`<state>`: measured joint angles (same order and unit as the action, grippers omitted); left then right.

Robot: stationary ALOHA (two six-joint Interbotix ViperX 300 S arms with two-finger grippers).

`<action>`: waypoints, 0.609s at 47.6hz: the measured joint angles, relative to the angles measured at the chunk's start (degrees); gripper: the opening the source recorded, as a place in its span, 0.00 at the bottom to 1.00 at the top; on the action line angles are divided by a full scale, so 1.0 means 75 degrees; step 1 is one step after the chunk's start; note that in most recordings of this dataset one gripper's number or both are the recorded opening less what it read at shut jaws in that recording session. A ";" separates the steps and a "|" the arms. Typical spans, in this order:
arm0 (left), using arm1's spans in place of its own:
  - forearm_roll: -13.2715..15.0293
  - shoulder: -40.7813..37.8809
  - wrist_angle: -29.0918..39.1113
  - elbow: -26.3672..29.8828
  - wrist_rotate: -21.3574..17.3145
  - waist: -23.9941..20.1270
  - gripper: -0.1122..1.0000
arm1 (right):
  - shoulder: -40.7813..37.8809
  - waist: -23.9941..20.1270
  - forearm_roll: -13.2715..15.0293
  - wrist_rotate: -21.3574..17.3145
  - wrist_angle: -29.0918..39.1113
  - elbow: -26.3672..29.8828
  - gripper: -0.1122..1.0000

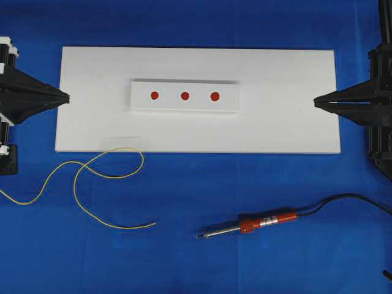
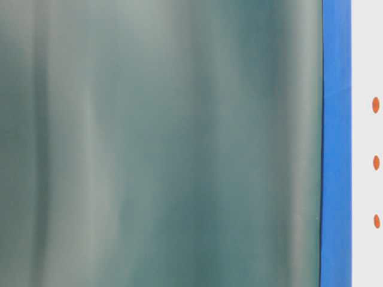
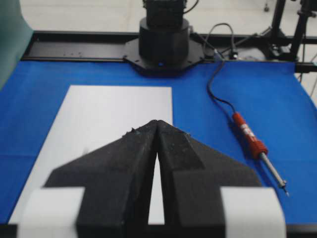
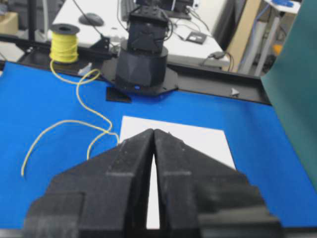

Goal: Touch the tip of the soldering iron to the tip of the solder at the mark.
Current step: 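Grasp the yellow wire with left gripper, red soldering iron with right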

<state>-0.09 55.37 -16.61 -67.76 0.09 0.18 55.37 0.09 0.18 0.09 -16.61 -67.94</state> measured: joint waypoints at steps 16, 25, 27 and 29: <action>0.0012 -0.0023 0.0000 0.0000 0.0105 0.0891 0.10 | -0.0410 -0.0703 0.0000 -0.0129 0.0797 0.0293 0.04; 0.0012 -0.0305 -0.0105 -0.0047 0.0105 0.1523 0.10 | -0.0773 -0.1570 -0.0023 -0.0211 0.0867 0.0293 0.05; 0.0000 -0.0480 -0.0164 -0.0047 0.0105 0.1688 0.10 | -0.0867 -0.1781 -0.0035 -0.0270 0.0867 0.0293 0.06; 0.0000 -0.0668 -0.0234 -0.0059 0.0117 0.1828 0.10 | -0.0984 -0.1980 -0.0023 -0.0375 0.0879 0.0293 0.08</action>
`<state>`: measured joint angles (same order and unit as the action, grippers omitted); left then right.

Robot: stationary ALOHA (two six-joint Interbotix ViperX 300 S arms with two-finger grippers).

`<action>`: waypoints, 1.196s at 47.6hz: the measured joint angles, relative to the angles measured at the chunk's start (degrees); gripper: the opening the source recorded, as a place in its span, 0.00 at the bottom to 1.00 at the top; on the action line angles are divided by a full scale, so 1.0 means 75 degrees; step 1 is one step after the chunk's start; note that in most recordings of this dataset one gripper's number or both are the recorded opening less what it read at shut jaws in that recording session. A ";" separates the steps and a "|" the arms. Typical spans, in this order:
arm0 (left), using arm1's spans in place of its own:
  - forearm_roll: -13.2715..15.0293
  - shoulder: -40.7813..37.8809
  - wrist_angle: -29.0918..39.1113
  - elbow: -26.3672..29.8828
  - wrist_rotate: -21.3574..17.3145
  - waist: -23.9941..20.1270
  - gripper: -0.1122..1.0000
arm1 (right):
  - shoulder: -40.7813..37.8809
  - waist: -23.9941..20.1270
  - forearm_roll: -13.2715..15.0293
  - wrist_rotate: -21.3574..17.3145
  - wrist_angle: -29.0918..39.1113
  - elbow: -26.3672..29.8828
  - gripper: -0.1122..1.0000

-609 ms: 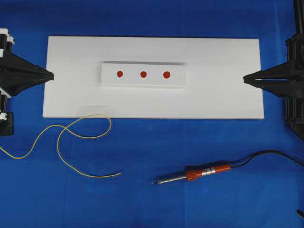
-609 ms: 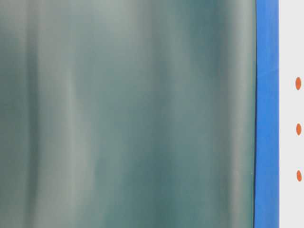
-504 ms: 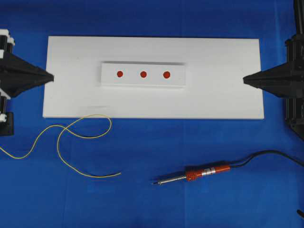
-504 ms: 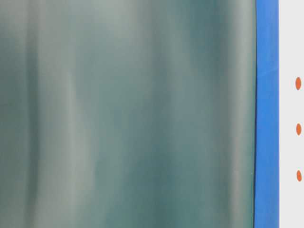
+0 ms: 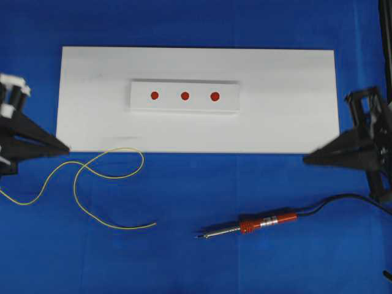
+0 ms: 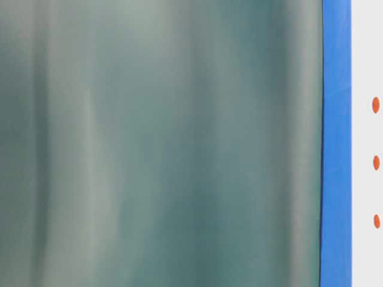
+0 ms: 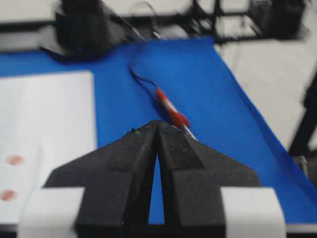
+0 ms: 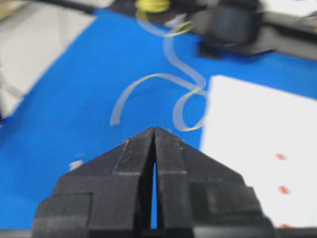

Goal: Touch the tip of the soldering iron to the tip of the solder at the mark.
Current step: 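Grasp the yellow wire with left gripper, red soldering iron with right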

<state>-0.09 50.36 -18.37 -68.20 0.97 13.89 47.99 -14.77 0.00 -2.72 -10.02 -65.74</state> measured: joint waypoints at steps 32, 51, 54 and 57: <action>0.0035 -0.4617 -0.2098 0.0176 0.0398 0.1852 0.86 | -0.3445 -0.1313 -0.0480 -0.1020 -0.1523 -0.0129 0.91; 0.0082 -0.7664 -0.2813 0.0809 0.0750 0.1852 0.84 | -0.6000 -0.1758 -0.1254 -0.1020 -0.3457 -0.0199 0.90; 0.0094 -0.7828 -0.2813 0.0855 0.0703 0.1863 0.84 | -0.6316 -0.1781 -0.1301 -0.1020 -0.3703 -0.0152 0.90; 0.0094 -0.7887 -0.2813 0.0902 0.0727 0.1863 0.82 | -0.6586 -0.1781 -0.1313 -0.1020 -0.3937 -0.0129 0.88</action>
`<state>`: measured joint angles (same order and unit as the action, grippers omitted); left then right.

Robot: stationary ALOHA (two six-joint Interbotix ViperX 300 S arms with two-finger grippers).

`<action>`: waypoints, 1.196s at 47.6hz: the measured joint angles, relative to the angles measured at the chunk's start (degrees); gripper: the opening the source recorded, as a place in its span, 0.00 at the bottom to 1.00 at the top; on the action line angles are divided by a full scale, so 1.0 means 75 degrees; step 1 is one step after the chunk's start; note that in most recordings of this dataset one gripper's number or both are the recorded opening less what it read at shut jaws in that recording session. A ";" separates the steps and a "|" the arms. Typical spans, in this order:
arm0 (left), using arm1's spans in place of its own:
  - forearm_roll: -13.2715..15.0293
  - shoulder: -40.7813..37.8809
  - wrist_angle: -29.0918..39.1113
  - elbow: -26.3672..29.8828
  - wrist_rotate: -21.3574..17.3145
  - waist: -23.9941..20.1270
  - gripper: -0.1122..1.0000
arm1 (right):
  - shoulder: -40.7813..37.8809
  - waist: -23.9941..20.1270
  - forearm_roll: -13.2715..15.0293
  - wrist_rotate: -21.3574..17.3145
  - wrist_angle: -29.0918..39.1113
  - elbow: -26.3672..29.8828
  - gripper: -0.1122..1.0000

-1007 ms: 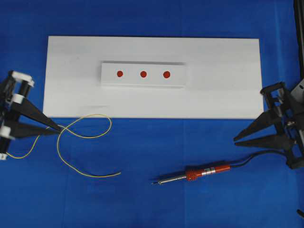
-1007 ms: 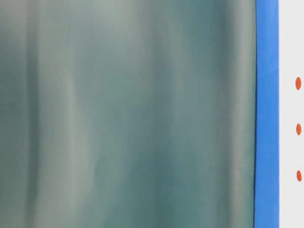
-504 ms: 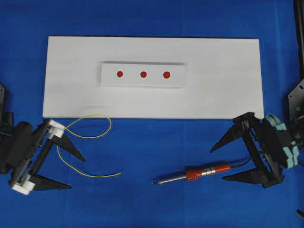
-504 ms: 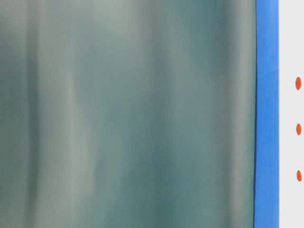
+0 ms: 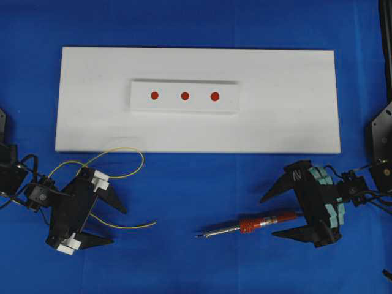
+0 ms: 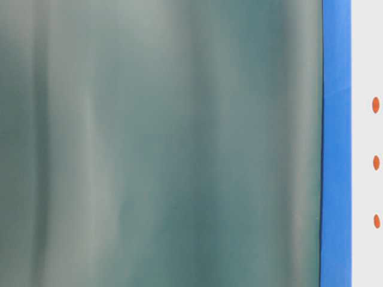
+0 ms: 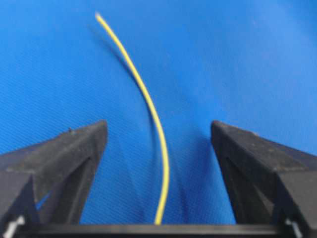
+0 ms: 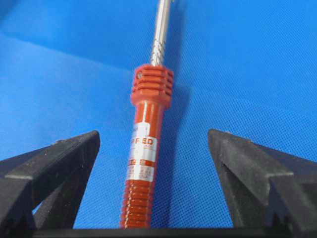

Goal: Touch the tip of the soldering iron to the tip of the solder at the mark.
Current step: 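Grasp the yellow wire with left gripper, red soldering iron with right, then lift both and bring wire tip and iron tip toward the red dots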

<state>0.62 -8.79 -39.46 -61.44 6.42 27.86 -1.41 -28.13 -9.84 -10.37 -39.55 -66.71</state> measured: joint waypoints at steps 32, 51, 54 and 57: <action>0.0047 -0.0047 0.0867 0.0152 0.0012 -0.0059 0.11 | -0.1465 -0.0070 0.0000 0.0035 -0.0609 0.0574 0.19; 0.0035 0.0973 0.2285 0.0762 0.0035 -0.0059 0.11 | -0.0246 -0.0082 0.0012 0.0199 0.1066 0.0668 0.16; 0.0035 0.1301 0.2883 0.0961 0.0012 -0.0094 0.11 | 0.0199 -0.0035 0.0012 0.0316 0.1629 0.0727 0.16; 0.0035 0.1652 0.3504 0.1137 0.0023 -0.0152 0.11 | 0.0609 0.0047 0.0000 0.0422 0.2203 0.0797 0.16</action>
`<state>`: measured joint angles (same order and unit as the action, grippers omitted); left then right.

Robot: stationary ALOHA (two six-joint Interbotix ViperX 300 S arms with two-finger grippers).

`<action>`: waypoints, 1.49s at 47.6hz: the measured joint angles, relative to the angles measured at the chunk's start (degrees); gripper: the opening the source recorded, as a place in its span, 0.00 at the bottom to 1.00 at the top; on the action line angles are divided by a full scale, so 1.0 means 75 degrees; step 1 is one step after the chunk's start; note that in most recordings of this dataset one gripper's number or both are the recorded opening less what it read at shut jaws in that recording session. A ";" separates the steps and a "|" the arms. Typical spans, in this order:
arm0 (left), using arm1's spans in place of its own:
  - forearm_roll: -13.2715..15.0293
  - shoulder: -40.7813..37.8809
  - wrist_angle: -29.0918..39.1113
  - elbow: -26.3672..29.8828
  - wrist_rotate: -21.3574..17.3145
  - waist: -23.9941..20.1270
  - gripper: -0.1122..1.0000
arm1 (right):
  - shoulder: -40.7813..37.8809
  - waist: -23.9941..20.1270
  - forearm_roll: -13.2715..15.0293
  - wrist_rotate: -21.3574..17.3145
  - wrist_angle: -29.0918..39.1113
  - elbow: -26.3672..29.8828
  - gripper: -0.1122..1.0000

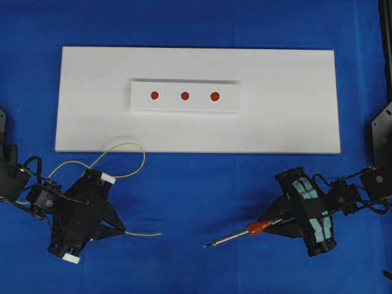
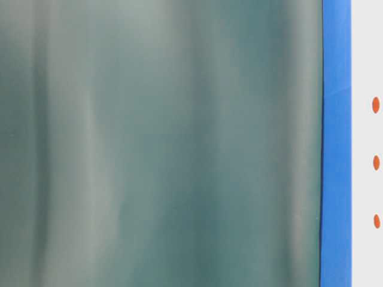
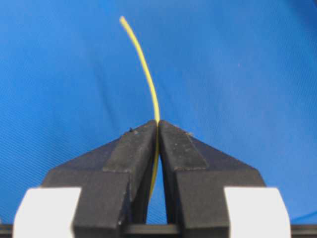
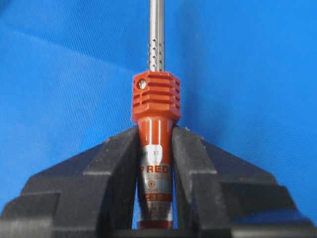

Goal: Touch the tip of the soldering iron to the tip of the solder at the mark.
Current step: 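Lift both and bring wire tip and iron tip toward the red dots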

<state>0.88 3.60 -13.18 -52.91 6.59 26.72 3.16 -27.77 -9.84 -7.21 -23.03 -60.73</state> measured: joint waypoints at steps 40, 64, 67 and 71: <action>-0.0117 0.2180 0.5379 0.1535 0.0937 -0.2848 0.11 | 0.2883 0.2965 0.1512 0.0785 0.6703 0.1957 0.16; -0.0164 0.1863 0.6164 0.1582 0.0398 -0.4734 0.11 | 0.1840 0.4664 0.2133 0.0773 0.7266 0.2648 0.16; -0.0164 0.1793 0.6152 0.1605 0.0375 -0.4734 0.11 | 0.1734 0.4758 0.2145 0.0773 0.7277 0.2707 0.16; -0.0164 0.1723 0.6164 0.1676 0.0387 -0.4746 0.11 | 0.1676 0.4781 0.2156 0.0773 0.7301 0.2754 0.16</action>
<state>-0.35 16.52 33.05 -40.34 9.49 -8.88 15.73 8.09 6.33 -1.41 31.73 -40.08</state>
